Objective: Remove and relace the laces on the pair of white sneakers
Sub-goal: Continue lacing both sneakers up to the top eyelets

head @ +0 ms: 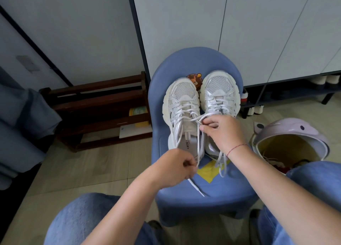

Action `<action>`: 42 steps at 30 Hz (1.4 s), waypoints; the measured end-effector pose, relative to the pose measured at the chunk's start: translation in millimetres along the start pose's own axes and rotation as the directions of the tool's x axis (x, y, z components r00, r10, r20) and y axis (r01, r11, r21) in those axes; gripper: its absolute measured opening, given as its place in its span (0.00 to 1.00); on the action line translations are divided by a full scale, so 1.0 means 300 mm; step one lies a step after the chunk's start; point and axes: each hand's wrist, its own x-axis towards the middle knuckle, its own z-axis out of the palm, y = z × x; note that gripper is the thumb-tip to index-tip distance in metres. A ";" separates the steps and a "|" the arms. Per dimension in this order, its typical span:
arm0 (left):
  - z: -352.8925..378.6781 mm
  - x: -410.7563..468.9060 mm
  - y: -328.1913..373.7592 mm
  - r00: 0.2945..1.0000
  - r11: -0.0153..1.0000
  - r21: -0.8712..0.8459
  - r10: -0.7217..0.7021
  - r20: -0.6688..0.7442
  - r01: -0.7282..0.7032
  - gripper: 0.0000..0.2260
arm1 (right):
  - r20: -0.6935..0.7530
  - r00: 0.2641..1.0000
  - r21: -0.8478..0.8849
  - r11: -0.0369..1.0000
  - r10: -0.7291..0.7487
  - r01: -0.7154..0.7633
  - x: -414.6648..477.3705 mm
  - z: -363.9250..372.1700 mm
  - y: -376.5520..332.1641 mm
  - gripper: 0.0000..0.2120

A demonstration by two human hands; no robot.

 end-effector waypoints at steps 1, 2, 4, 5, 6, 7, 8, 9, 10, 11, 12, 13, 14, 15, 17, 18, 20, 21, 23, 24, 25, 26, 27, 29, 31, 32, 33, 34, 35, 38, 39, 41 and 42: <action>-0.005 -0.004 0.007 0.995 0.998 0.059 0.001 0.102 -0.007 0.06 | 0.000 1.000 -0.001 1.000 0.005 -0.005 0.001 0.000 0.001 0.07; -0.001 -0.005 0.014 0.978 0.994 0.105 0.000 0.209 -0.022 0.05 | 0.004 1.000 0.001 1.000 0.011 -0.011 0.002 0.001 0.000 0.07; 0.022 -0.004 0.030 0.927 0.986 0.165 -0.036 0.373 -0.028 0.04 | 0.012 1.000 0.003 1.000 0.016 -0.016 0.004 0.003 0.003 0.07; 0.034 0.000 0.034 0.911 0.982 0.185 -0.059 0.407 -0.019 0.04 | 0.016 1.000 0.001 1.000 0.016 -0.016 0.004 0.004 0.003 0.07; 0.041 0.008 0.035 0.909 0.982 0.191 -0.077 0.410 -0.003 0.04 | 0.017 1.000 -0.001 1.000 0.015 -0.015 0.005 0.002 0.003 0.06; 0.038 0.014 0.037 0.917 0.985 0.173 -0.090 0.388 0.024 0.05 | 0.018 1.000 0.004 1.000 0.014 -0.014 0.006 0.002 0.003 0.07; 0.028 0.023 0.035 0.937 0.990 0.131 -0.096 0.336 0.054 0.05 | 0.020 1.000 0.007 1.000 0.015 -0.015 0.008 0.001 0.004 0.07; 0.012 0.032 0.032 0.964 0.994 0.070 -0.101 0.246 0.086 0.05 | 0.022 1.000 0.006 1.000 0.015 -0.015 0.009 -0.001 0.005 0.07; -0.007 0.044 0.027 0.987 0.993 -0.005 -0.113 0.115 0.115 0.07 | 0.025 1.000 0.002 1.000 0.013 -0.013 0.009 -0.003 0.006 0.07; -0.025 0.056 0.023 0.991 0.988 -0.093 -0.129 -0.043 0.125 0.08 | 0.026 1.000 -0.004 1.000 0.009 -0.009 0.009 -0.004 0.006 0.06; -0.036 0.070 0.019 0.970 0.977 -0.185 -0.144 -0.197 0.107 0.09 | 0.026 1.000 -0.008 1.000 0.005 -0.005 0.008 -0.005 0.007 0.06; -0.038 0.084 0.018 0.940 0.958 -0.275 -0.161 -0.301 0.076 0.11 | 0.025 1.000 -0.011 1.000 -0.001 0.001 0.007 -0.005 0.008 0.06; -0.032 0.097 0.027 0.924 0.930 -0.365 -0.181 -0.335 0.050 0.12 | 0.022 1.000 -0.012 1.000 -0.005 0.006 0.008 -0.005 0.009 0.06; -0.017 0.109 0.042 0.928 0.893 -0.450 -0.191 -0.320 0.028 0.12 | 0.022 1.000 -0.010 1.000 -0.009 0.009 0.009 -0.005 0.010 0.07; 0.021 0.131 0.077 0.947 0.805 -0.593 -0.183 -0.264 -0.010 0.10 | 0.029 0.999 -0.006 1.000 -0.015 0.015 0.012 -0.005 0.013 0.07; 0.034 0.142 0.092 0.947 0.757 -0.653 -0.185 -0.262 -0.033 0.09 | 0.031 0.999 -0.005 1.000 -0.017 0.018 0.013 -0.005 0.015 0.07; 0.045 0.165 0.110 0.931 0.678 -0.731 -0.216 -0.294 -0.074 0.08 | 0.030 0.999 -0.008 1.000 -0.024 0.024 0.013 -0.003 0.017 0.06; 0.048 0.174 0.114 0.921 0.662 -0.745 -0.234 -0.311 -0.084 0.09 | 0.026 0.999 -0.008 1.000 -0.026 0.026 0.014 -0.001 0.019 0.06; 0.051 0.183 0.118 0.906 0.653 -0.753 -0.266 -0.330 -0.083 0.10 | 0.020 1.000 0.005 1.000 -0.021 0.021 0.015 0.001 0.022 0.06; 0.052 0.184 0.119 0.900 0.652 -0.754 -0.280 -0.334 -0.077 0.10 | 0.019 1.000 0.015 1.000 -0.020 0.019 0.015 0.001 0.023 0.05; 0.052 0.182 0.119 0.896 0.655 -0.752 -0.290 -0.335 -0.069 0.09 | 0.019 1.000 0.021 1.000 -0.021 0.021 0.016 0.000 0.024 0.05; 0.051 0.177 0.118 0.897 0.664 -0.746 -0.292 -0.332 -0.060 0.08 | 0.017 1.000 0.023 0.999 -0.023 0.023 0.015 0.000 0.025 0.05; 0.048 0.169 0.115 0.903 0.680 -0.731 -0.283 -0.324 -0.049 0.07 | 0.012 1.000 0.021 0.999 -0.024 0.024 0.016 0.000 0.027 0.05; 0.040 0.149 0.101 0.928 0.750 -0.662 -0.234 -0.289 -0.017 0.07 | 0.006 1.000 0.010 1.000 -0.025 0.025 0.017 0.000 0.028 0.06; 0.037 0.122 0.079 0.962 0.836 -0.547 -0.173 -0.209 0.031 0.09 | 0.008 1.000 0.010 1.000 -0.019 0.019 0.020 0.003 0.029 0.06; 0.038 0.106 0.068 0.978 0.868 -0.494 -0.149 -0.149 0.057 0.09 | 0.011 1.000 0.019 1.000 -0.014 0.013 0.021 0.005 0.030 0.06; 0.041 0.091 0.060 0.989 0.892 -0.445 -0.129 -0.077 0.082 0.09 | 0.013 1.000 0.025 1.000 -0.008 0.008 0.022 0.006 0.030 0.06; 0.046 0.077 0.054 0.994 0.914 -0.391 -0.111 0.002 0.103 0.08 | 0.014 1.000 0.027 1.000 -0.004 0.003 0.021 0.007 0.029 0.06; 0.051 0.065 0.053 0.992 0.936 -0.332 -0.097 0.079 0.118 0.08 | 0.014 1.000 0.027 1.000 -0.001 0.001 0.020 0.007 0.029 0.07; 0.060 0.047 0.054 0.972 0.974 -0.193 -0.076 0.223 0.120 0.07 | 0.016 1.000 0.025 1.000 0.000 -0.001 0.017 0.009 0.026 0.07; 0.060 0.045 0.054 0.968 0.981 -0.158 -0.073 0.241 0.113 0.07 | 0.016 1.000 0.024 1.000 0.000 -0.001 0.017 0.010 0.026 0.07; 0.059 0.040 0.055 0.963 0.987 -0.124 -0.069 0.259 0.104 0.07 | 0.016 1.000 0.013 1.000 0.000 -0.001 0.016 0.009 0.025 0.07; 0.061 0.039 0.055 0.964 0.987 -0.126 -0.065 0.258 0.100 0.07 | 0.015 1.000 0.008 1.000 -0.002 0.002 0.015 0.008 0.024 0.07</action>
